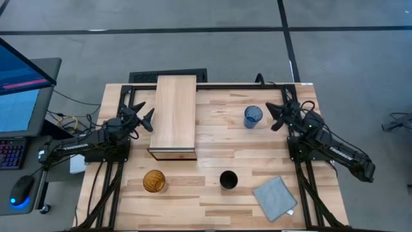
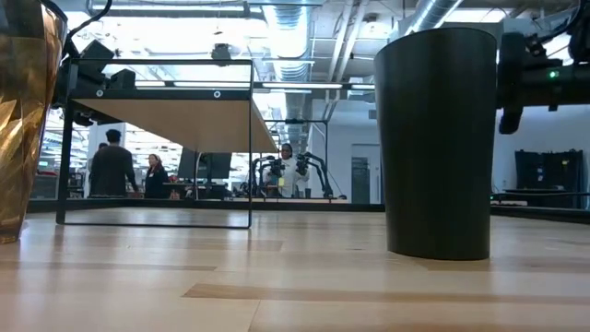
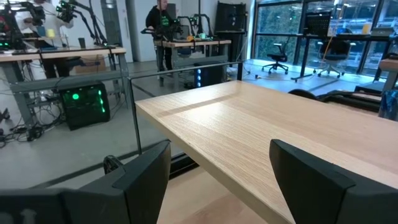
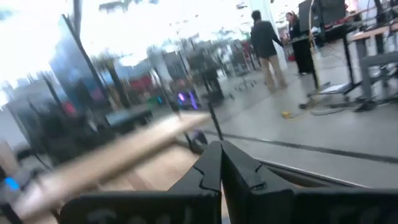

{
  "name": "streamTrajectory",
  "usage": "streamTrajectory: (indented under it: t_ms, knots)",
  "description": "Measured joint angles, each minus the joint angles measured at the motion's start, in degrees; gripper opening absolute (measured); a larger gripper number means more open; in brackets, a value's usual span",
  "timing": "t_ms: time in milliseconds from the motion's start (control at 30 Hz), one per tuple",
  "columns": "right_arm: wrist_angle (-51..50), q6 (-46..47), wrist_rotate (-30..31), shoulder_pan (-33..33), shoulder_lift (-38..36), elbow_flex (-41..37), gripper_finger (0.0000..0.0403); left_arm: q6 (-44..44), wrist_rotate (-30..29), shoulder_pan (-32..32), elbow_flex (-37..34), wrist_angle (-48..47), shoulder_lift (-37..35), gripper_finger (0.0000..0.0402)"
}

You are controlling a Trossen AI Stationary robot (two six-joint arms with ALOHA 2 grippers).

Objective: Stack small to large cups/mugs on shelf
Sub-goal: Put the blue cup on the shelf

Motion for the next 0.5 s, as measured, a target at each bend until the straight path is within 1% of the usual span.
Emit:
streamTrajectory:
  t_ms: [67, 267, 400, 500]
  knots:
    - [1.0, 3.4, 0.0, 0.0, 0.0, 0.0, 0.0028, -0.2, 0.0, 0.0, 0.0, 0.0, 0.0, 0.0265]
    - [1.1, 9.0, 0.0, 0.0, 0.0, 0.0, 0.0028, 0.8, -0.6, 0.0, 0.0, 0.0, 0.0, 0.0265]
    - [1.8, 8.4, 0.1, -0.1, 0.1, 0.0, 0.0027, 0.2, -1.1, 0.0, 0.0, 0.0, 0.0, 0.0265]
    - [-0.1, 4.7, 0.0, -0.1, 0.2, 1.7, 0.0027, 0.2, -1.6, 0.0, 0.0, 0.0, 0.0, 0.0265]
